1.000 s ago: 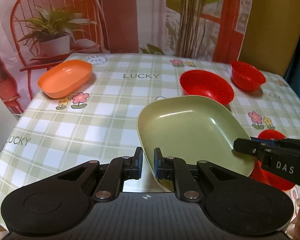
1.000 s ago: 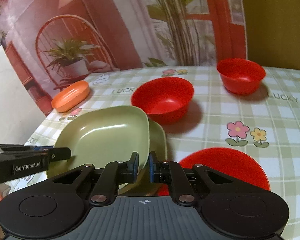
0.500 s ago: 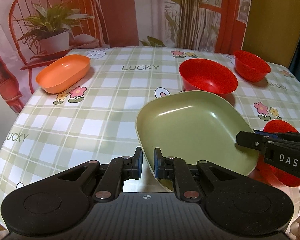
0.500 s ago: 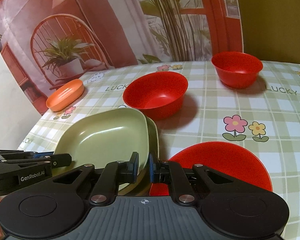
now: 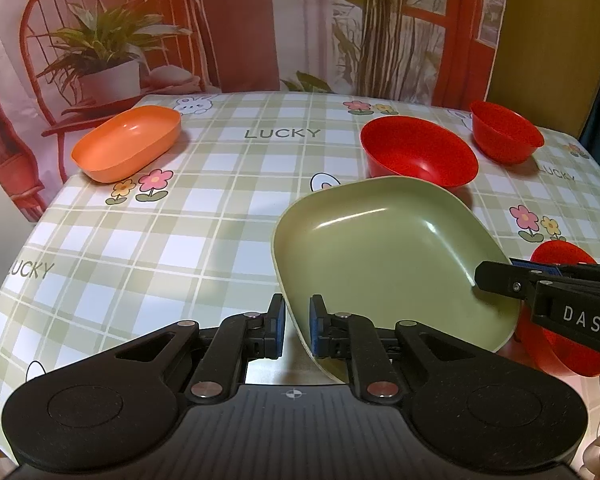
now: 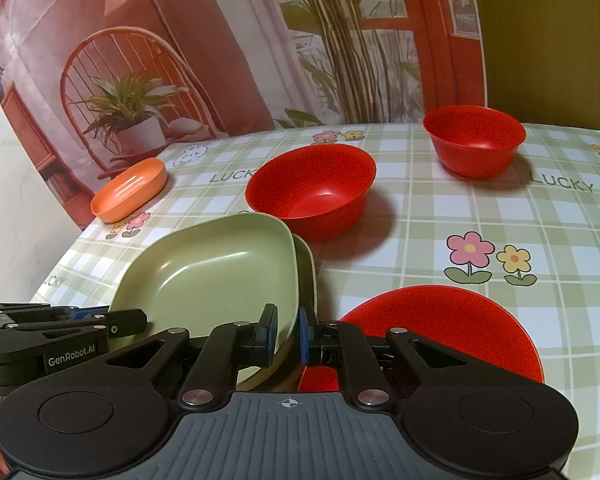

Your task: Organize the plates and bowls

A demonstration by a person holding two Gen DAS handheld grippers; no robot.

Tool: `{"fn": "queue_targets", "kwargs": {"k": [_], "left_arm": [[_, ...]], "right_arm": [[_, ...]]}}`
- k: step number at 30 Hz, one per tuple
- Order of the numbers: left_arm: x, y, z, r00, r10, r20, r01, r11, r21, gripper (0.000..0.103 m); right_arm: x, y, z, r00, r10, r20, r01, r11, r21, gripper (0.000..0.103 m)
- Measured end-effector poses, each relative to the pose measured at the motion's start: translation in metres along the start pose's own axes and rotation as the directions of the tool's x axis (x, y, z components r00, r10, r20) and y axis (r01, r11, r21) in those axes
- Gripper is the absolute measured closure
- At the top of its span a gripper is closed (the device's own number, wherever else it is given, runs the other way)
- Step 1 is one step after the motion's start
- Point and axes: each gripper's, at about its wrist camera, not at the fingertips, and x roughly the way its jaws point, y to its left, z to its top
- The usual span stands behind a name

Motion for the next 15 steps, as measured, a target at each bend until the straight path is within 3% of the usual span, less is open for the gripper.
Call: {"fn": "queue_targets", "kwargs": {"k": [8,12,15], "left_arm": [[0.0003,0.0029,-0.0006,1.0,-0.002,0.007,0.002,1.0,-0.028,0.085],[-0.0014,0.0043,-0.0009,1.0,0.011,0.018,-0.01,0.999,-0.034,0.073],[-0.0007,0.0049,-0.0015,1.0,0.013,0.014,-0.012,0.999,-0.041,0.073]], "right_arm": [[-0.0011,0.001,0.0015,1.0,0.0,0.009,0.0,1.0,-0.003,0.086],[-0.0053,-0.0013,0.0044,0.999,-0.022,0.035,0.022,1.0,-0.002,0.083],[-0.0073,-0.0059,0.0063,0.998,-0.037,0.048,0.036,0.999,0.01,0.083]]}}
